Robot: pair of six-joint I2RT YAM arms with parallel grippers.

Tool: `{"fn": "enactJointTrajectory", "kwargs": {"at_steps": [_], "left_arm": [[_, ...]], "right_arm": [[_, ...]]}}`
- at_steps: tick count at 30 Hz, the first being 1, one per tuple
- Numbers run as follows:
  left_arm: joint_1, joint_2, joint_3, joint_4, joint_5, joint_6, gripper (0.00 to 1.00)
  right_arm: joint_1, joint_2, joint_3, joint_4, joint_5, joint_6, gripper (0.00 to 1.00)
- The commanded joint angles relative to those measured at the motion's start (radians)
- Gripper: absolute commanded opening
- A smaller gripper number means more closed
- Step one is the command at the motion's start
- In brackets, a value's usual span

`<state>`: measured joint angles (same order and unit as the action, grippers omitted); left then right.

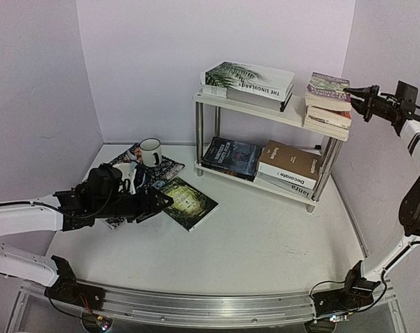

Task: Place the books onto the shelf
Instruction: Place the book on the book pile on the shelf.

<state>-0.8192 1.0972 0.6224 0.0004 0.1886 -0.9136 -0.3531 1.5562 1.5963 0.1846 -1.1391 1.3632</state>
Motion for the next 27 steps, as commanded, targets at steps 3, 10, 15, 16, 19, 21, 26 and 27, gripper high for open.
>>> {"fn": "enactJointTrajectory", "kwargs": {"at_steps": [3,10,15,16,19,21,26,27], "left_arm": [[0.002,0.013,0.042,0.026,0.008,0.016,0.67],[0.002,0.027,0.048,0.027,0.015,0.021,0.67],[0.002,0.026,0.046,0.028,0.015,0.022,0.67],[0.002,0.026,0.046,0.028,0.015,0.022,0.67],[0.001,0.024,0.042,0.029,0.014,0.022,0.67],[0.002,0.022,0.039,0.029,0.014,0.022,0.67],[0.001,0.017,0.036,0.029,0.014,0.023,0.67],[0.001,0.015,0.035,0.029,0.014,0.023,0.67]], "right_arm": [[-0.006,-0.031,0.003,0.101,-0.059,-0.045,0.0],[-0.006,-0.032,-0.005,0.095,-0.055,-0.067,0.23],[-0.005,-0.014,0.024,0.089,-0.048,-0.071,0.42],[-0.006,-0.012,0.025,0.087,-0.045,-0.075,0.5],[-0.005,-0.01,0.025,0.074,-0.031,-0.092,0.63],[-0.005,-0.01,0.025,0.062,-0.025,-0.105,0.65],[-0.005,-0.014,0.032,0.015,-0.013,-0.139,0.64],[-0.006,-0.015,0.04,-0.007,-0.009,-0.152,0.64]]}}
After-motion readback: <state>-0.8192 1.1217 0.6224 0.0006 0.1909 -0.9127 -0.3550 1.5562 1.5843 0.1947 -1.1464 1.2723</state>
